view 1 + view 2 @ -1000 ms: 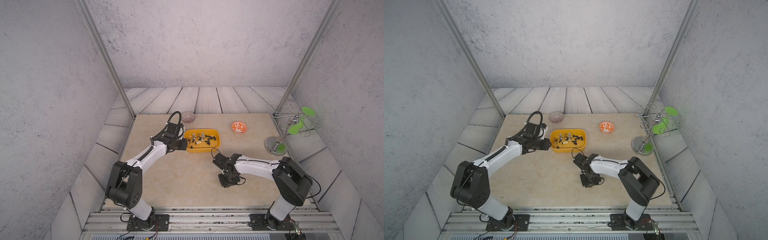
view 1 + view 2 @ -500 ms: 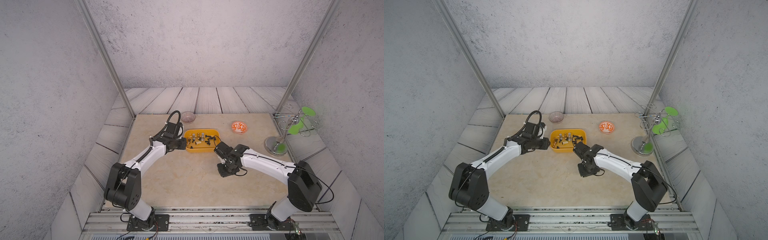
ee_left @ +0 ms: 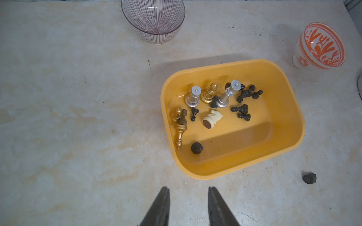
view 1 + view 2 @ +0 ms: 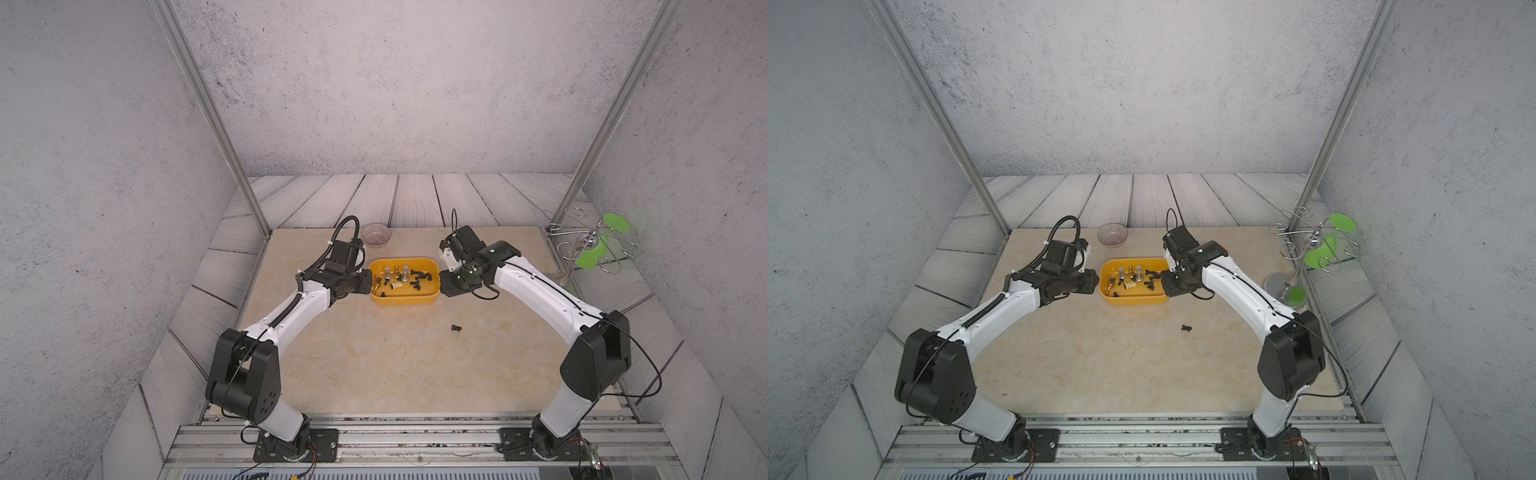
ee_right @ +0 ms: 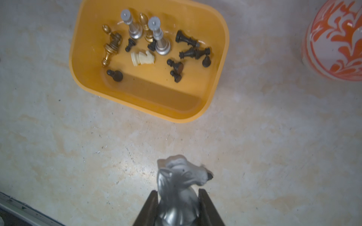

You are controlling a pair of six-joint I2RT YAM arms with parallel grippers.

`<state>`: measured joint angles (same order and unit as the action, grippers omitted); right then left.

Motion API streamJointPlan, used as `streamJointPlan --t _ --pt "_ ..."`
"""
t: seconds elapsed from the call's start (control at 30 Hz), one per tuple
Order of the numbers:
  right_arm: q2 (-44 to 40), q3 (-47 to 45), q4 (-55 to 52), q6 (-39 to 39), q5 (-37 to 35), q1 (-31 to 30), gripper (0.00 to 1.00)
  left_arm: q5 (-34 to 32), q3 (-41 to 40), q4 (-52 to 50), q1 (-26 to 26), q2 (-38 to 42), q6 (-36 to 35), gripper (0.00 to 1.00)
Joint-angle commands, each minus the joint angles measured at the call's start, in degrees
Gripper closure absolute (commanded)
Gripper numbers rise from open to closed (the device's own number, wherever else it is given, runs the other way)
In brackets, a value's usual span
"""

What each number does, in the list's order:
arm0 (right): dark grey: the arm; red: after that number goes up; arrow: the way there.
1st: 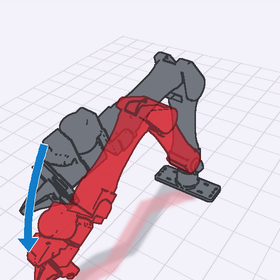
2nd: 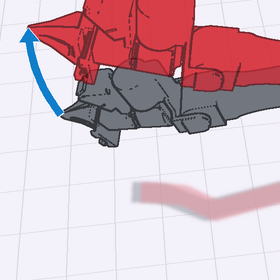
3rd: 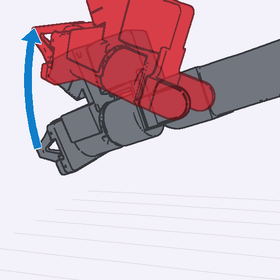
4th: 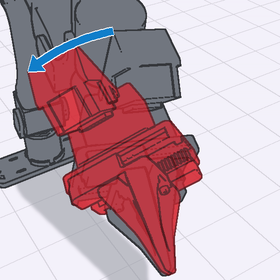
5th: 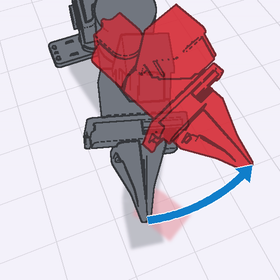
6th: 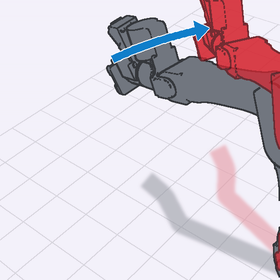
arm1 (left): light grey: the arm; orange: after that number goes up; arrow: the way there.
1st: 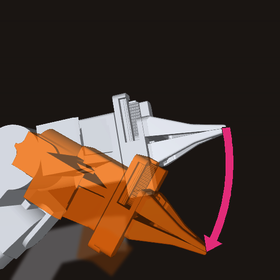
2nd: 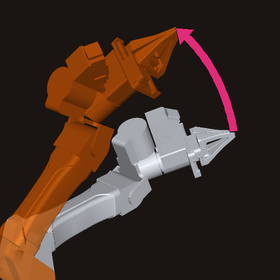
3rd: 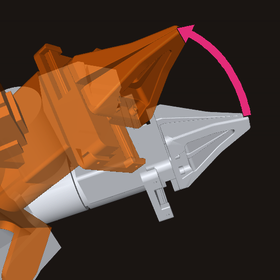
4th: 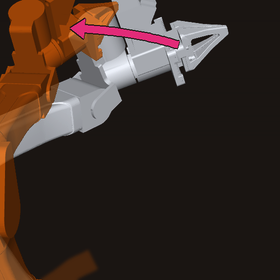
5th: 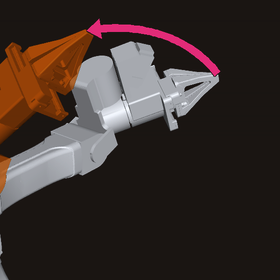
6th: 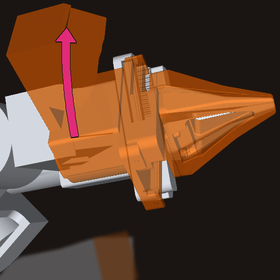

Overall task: Put the chess pieces into the storage box
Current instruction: Place the chess piece in the storage box.

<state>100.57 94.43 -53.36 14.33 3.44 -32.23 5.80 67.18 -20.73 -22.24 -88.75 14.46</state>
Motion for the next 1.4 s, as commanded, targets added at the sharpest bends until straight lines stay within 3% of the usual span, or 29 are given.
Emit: streamJointPlan --t 0.0,0.47,1.03,1.37 --pt "6.67 6.09 -0.97 -3.61 1.60 0.51 0.72 -0.27 1.12 0.26 0.44 1.53 0.48 0.64" --pt "23.09 21.63 -1.04 -6.41 2.18 2.34 0.72 -0.09 -0.32 0.14 0.44 3.08 0.51 0.64" --pt "31.95 27.42 -2.05 -6.08 4.11 2.77 0.71 0.88 -1.16 0.69 0.44 2.81 1.52 0.64" --pt "32.81 27.20 -1.22 -5.49 4.29 2.74 0.68 2.63 -2.07 1.89 0.44 2.54 1.81 0.64"
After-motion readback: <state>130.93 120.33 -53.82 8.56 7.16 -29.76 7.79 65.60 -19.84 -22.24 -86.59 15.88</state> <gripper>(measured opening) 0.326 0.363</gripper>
